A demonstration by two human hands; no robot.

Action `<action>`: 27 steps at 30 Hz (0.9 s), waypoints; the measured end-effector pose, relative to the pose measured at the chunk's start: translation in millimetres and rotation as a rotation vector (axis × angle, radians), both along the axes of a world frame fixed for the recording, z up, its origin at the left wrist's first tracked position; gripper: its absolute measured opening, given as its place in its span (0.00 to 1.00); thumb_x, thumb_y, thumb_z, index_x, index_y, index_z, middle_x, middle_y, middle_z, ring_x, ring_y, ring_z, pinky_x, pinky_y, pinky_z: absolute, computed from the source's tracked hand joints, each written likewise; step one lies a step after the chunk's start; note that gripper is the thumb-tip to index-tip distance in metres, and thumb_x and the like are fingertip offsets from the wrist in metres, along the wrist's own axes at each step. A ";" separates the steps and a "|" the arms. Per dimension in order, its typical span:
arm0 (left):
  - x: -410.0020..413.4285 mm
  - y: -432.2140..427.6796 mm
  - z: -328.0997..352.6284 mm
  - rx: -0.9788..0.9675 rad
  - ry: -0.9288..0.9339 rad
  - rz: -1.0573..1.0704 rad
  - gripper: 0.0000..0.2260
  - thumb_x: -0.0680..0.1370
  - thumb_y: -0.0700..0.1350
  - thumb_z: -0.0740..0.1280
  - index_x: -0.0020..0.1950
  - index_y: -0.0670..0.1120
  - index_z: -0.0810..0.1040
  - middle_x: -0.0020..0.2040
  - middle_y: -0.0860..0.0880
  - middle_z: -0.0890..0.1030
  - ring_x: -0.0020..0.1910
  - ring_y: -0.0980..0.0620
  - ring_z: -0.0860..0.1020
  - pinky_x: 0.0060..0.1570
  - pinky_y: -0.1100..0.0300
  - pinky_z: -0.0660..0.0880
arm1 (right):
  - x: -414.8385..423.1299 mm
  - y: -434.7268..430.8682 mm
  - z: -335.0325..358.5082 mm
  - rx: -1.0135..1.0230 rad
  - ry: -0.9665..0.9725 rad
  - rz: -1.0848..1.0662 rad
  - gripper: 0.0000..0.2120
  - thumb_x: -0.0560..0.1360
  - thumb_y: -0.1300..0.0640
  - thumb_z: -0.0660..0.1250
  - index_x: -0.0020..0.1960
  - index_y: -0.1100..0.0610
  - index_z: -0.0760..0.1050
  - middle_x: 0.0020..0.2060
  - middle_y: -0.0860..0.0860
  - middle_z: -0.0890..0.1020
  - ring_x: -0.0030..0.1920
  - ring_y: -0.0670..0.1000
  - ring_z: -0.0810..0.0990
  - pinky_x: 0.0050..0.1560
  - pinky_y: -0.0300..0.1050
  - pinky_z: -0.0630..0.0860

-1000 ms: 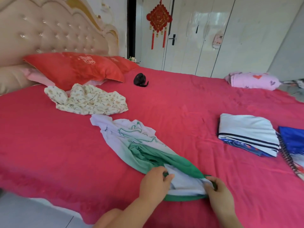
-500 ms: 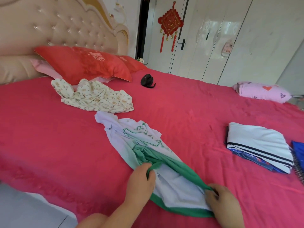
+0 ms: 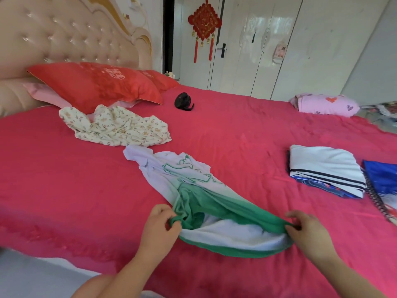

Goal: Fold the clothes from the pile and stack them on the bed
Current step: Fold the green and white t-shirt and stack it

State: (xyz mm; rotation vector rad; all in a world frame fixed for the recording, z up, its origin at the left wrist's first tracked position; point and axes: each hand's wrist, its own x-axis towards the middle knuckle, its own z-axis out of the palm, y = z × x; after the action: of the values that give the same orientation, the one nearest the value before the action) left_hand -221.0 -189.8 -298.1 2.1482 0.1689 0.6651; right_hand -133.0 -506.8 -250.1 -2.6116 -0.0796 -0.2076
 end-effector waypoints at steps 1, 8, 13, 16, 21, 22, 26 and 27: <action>-1.8 -0.2 -1.8 0.067 0.075 -0.015 0.04 0.68 0.45 0.67 0.37 0.49 0.71 0.46 0.52 0.70 0.45 0.63 0.70 0.44 0.74 0.63 | 0.6 1.1 -7.3 -0.075 -0.004 0.039 0.17 0.66 0.69 0.69 0.54 0.59 0.80 0.42 0.57 0.78 0.44 0.57 0.76 0.47 0.46 0.69; -15.5 -4.4 17.2 0.253 0.206 0.061 0.18 0.73 0.43 0.68 0.34 0.54 0.60 0.37 0.55 0.66 0.38 0.53 0.68 0.36 0.60 0.62 | 0.5 12.0 -23.1 -0.375 0.134 0.137 0.18 0.73 0.57 0.61 0.59 0.43 0.74 0.54 0.47 0.80 0.56 0.52 0.77 0.52 0.46 0.73; -28.4 10.1 39.4 0.261 0.087 0.127 0.15 0.72 0.42 0.68 0.31 0.50 0.64 0.31 0.54 0.66 0.31 0.57 0.65 0.33 0.59 0.59 | 6.4 -3.8 9.7 -0.079 -0.080 0.072 0.11 0.73 0.67 0.63 0.38 0.54 0.79 0.38 0.60 0.79 0.45 0.61 0.78 0.41 0.49 0.67; -33.6 11.2 49.3 0.300 0.156 0.126 0.15 0.72 0.44 0.68 0.31 0.51 0.64 0.31 0.53 0.67 0.33 0.53 0.67 0.33 0.58 0.60 | 6.3 -6.5 21.6 -0.143 -0.041 0.098 0.08 0.72 0.68 0.62 0.41 0.59 0.78 0.44 0.61 0.81 0.49 0.61 0.78 0.43 0.48 0.67; -32.8 4.9 59.4 0.468 0.524 -0.018 0.13 0.74 0.56 0.65 0.33 0.52 0.72 0.40 0.53 0.75 0.41 0.52 0.74 0.43 0.58 0.71 | 7.5 5.1 14.1 -0.356 0.213 0.252 0.15 0.73 0.58 0.63 0.59 0.51 0.78 0.57 0.49 0.81 0.58 0.50 0.77 0.56 0.38 0.69; -29.3 4.1 62.0 0.457 0.515 -0.022 0.11 0.74 0.57 0.65 0.35 0.53 0.74 0.41 0.53 0.75 0.42 0.53 0.74 0.42 0.59 0.71 | 8.5 10.5 17.2 -0.315 0.195 0.252 0.15 0.74 0.56 0.63 0.59 0.52 0.78 0.57 0.48 0.80 0.59 0.50 0.77 0.57 0.38 0.69; 5.2 10.1 74.8 0.396 0.455 -0.014 0.09 0.76 0.52 0.64 0.47 0.48 0.80 0.43 0.52 0.75 0.42 0.54 0.72 0.41 0.61 0.68 | 25.6 40.0 24.1 -0.290 0.157 0.280 0.14 0.75 0.59 0.62 0.58 0.52 0.78 0.57 0.49 0.80 0.58 0.50 0.77 0.56 0.39 0.69; 19.0 14.5 77.2 0.393 0.453 -0.008 0.09 0.77 0.50 0.63 0.48 0.47 0.80 0.45 0.51 0.77 0.43 0.53 0.73 0.41 0.61 0.69 | 33.4 49.8 24.4 -0.287 0.147 0.297 0.14 0.74 0.59 0.62 0.57 0.52 0.79 0.56 0.49 0.81 0.57 0.50 0.78 0.55 0.39 0.69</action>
State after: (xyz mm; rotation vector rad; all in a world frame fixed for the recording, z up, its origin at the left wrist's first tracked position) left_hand -202.0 -175.2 -221.0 2.6555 0.2902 0.2042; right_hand -99.6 -456.9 -225.8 -2.8450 -0.4731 0.1098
